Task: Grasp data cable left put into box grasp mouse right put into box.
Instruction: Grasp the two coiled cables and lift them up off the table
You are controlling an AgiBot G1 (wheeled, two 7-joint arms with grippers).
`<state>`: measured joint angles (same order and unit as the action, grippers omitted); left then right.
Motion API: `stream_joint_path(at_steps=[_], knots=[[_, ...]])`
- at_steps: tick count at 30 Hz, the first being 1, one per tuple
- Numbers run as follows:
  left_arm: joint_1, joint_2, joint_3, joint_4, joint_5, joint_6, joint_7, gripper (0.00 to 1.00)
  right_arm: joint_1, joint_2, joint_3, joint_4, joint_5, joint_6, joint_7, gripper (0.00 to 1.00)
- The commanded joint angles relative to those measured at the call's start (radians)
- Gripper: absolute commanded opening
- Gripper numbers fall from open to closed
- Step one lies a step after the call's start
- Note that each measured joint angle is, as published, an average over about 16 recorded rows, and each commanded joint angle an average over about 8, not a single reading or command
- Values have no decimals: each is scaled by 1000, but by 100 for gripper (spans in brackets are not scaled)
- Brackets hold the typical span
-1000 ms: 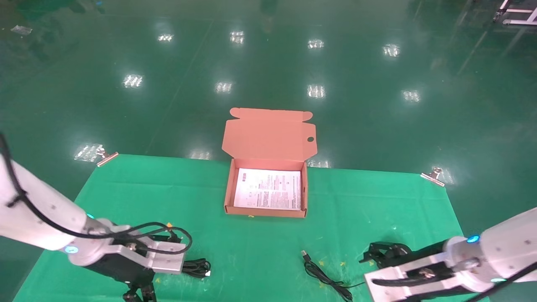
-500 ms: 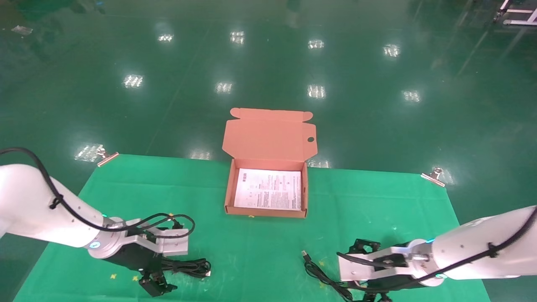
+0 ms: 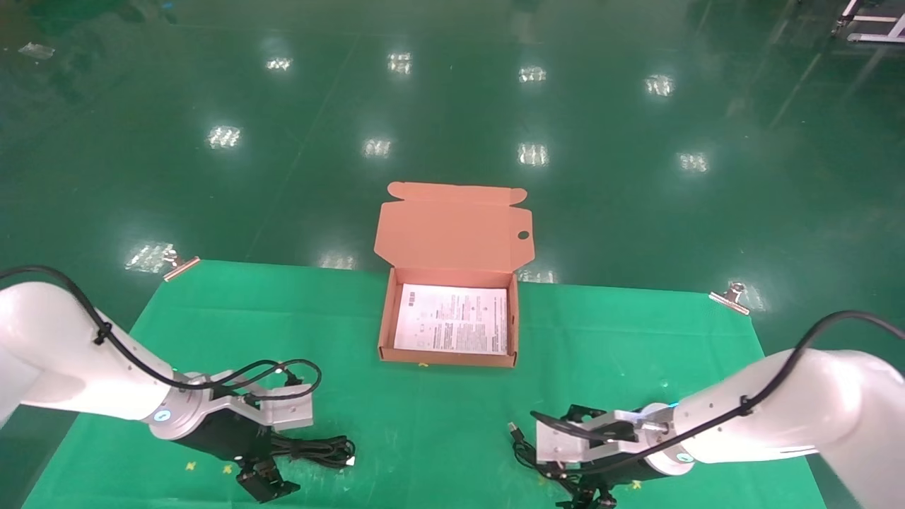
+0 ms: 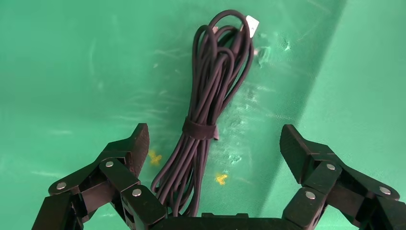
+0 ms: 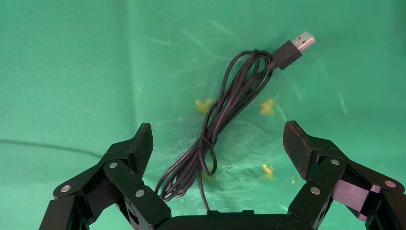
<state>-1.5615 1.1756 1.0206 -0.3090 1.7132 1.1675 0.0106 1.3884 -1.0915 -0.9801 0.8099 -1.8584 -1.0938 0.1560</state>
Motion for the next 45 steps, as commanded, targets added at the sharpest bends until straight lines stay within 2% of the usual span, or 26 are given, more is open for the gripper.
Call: stream_joint_path(at_steps=[1,7,8,45], knots=[[-3,9,-4,37,-6,-4,25,74,0,-20,-3,-34,0,8,-17,84],[-9,23,-11,92,-16,-14,57,0,-2,-44,-5,-86,1,20,-44,9],[-10,24,-11,95,-16,-14,58,0,-2,-46,-6,-88,0,21,-45,1],[-8,17,-9,70,-13,-11,48,0,-1,-35,-4,-66,2,14,-37,0]])
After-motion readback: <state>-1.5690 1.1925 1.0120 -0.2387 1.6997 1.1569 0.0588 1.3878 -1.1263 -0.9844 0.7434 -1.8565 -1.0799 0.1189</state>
